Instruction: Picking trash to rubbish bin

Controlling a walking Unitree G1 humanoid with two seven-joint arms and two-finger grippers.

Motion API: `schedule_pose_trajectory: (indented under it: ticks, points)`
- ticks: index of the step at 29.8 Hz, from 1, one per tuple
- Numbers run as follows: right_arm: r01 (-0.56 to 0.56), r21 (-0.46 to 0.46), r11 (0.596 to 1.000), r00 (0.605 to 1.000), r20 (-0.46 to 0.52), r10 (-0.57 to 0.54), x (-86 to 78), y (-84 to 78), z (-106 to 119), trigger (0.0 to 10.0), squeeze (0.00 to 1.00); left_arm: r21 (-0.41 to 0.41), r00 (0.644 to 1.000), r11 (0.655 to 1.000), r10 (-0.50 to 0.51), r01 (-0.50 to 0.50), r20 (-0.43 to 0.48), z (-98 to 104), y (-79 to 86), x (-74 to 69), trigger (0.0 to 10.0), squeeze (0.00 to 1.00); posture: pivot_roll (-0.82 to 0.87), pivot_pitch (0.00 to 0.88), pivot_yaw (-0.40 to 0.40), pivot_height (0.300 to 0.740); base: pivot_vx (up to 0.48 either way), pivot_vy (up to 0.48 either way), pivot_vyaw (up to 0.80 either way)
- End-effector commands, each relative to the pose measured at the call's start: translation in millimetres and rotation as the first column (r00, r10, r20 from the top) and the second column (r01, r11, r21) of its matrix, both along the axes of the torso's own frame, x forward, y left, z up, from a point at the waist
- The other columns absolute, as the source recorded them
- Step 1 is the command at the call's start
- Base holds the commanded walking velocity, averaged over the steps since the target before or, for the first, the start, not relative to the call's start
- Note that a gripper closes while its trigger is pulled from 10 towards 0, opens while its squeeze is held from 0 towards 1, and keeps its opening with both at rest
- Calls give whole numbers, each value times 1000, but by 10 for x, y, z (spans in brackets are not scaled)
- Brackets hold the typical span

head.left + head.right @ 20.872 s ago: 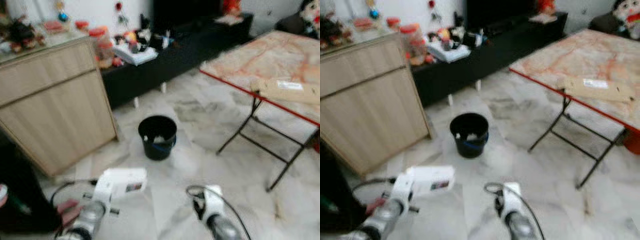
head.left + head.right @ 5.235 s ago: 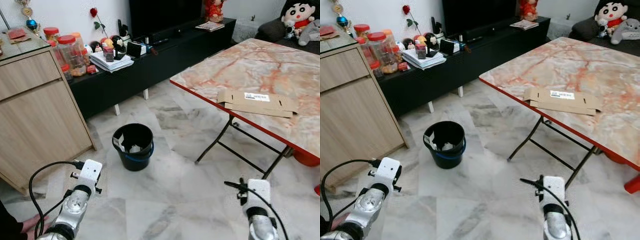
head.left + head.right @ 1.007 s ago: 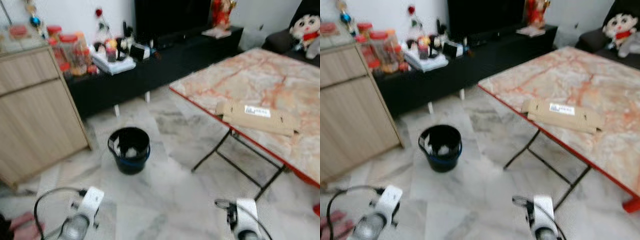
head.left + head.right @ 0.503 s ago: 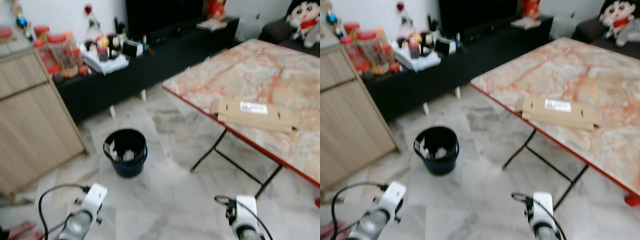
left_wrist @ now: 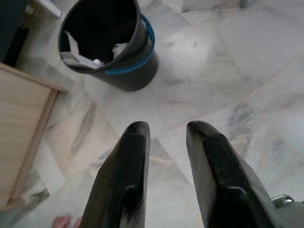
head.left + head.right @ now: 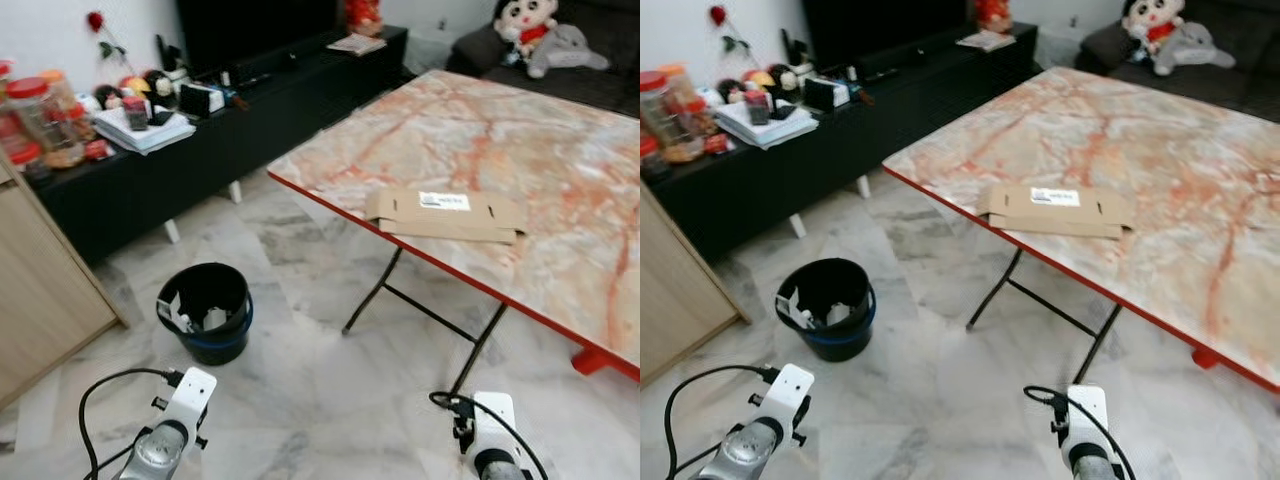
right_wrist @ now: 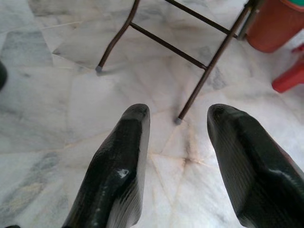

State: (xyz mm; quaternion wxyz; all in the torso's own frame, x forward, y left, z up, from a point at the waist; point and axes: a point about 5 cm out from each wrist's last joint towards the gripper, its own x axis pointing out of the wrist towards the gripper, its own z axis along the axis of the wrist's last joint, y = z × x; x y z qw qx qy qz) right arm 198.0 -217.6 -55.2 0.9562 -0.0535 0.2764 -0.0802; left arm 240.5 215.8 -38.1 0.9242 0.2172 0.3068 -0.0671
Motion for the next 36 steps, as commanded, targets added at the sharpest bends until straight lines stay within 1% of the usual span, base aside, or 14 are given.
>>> schedule_pose_trajectory:
  ticks: [1, 20, 36]
  points:
    - [-11, -3, 1000, 1000, -14, 11, -12, 6, -14, 10000, 0, -5, 1000, 1000, 10, -10, -6, -14, 16, -25, 10000, 0, 140, 22, 5, 740, 0, 0, -781]
    - [-26, -4, 1000, 999, -30, 26, -16, 44, -31, 10000, 0, -9, 1000, 1000, 8, -8, 9, 2, 14, -9, 10000, 0, 144, 0, 8, 740, 0, 0, -776]
    - [-19, -6, 1000, 999, -42, 19, -32, 70, -50, 10000, 0, 0, 1000, 1000, -5, 5, -5, -7, 32, -25, 10000, 0, 149, 0, 15, 740, 0, 0, -775]
